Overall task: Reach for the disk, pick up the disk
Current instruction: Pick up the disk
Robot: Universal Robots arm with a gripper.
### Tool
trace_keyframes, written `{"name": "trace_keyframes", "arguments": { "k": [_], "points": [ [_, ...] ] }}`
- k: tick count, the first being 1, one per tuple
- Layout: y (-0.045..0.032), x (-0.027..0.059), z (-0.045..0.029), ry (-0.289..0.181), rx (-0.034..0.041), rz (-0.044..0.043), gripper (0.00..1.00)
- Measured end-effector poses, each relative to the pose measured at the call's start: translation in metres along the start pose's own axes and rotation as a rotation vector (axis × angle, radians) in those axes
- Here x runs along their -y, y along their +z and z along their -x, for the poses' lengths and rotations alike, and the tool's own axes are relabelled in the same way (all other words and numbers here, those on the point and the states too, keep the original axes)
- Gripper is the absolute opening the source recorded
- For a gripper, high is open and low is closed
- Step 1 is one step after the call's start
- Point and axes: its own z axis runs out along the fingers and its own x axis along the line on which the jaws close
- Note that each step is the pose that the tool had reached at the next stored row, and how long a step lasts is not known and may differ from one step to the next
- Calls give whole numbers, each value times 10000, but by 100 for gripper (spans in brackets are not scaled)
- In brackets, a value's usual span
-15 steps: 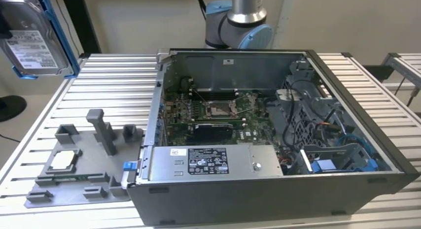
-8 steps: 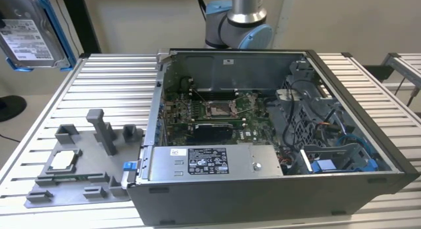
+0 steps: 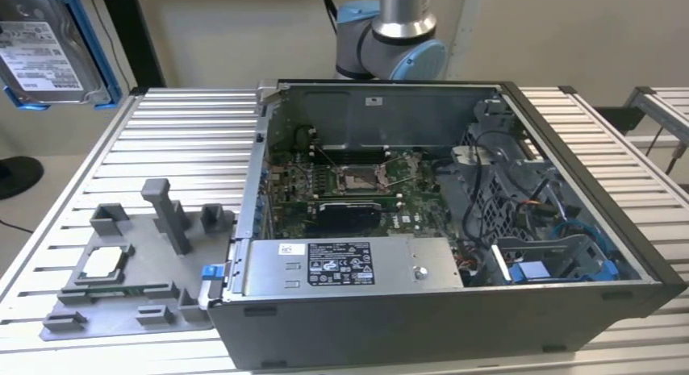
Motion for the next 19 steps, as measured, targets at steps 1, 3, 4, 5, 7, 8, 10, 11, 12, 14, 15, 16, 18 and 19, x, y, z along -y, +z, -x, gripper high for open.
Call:
{"name": "trace_keyframes", "arguments": {
  "k": [1, 3, 4, 5, 7, 8, 10, 11, 12, 14, 15, 16, 18, 19],
  "points": [
    [0, 0, 0, 0, 0, 1, 0],
    [0, -1, 0, 0, 0, 0, 0],
    [0, 1, 0, 1, 1, -1, 0],
    [1, 5, 1, 2, 1, -1, 0],
    [1, 16, 1, 1, 0, 1, 0],
    [1, 26, 1, 0, 0, 1, 0],
    [2, 58, 3, 1, 0, 1, 0],
    [4, 74, 4, 0, 0, 0, 0],
    [4, 90, 4, 0, 0, 0, 0],
    [6, 122, 6, 0, 0, 1, 0],
    [7, 135, 7, 0, 1, 0, 0],
    [7, 149, 7, 0, 0, 0, 0],
    [8, 172, 8, 0, 0, 1, 0],
    [9, 183, 9, 0, 0, 0, 0]
  ]
}}
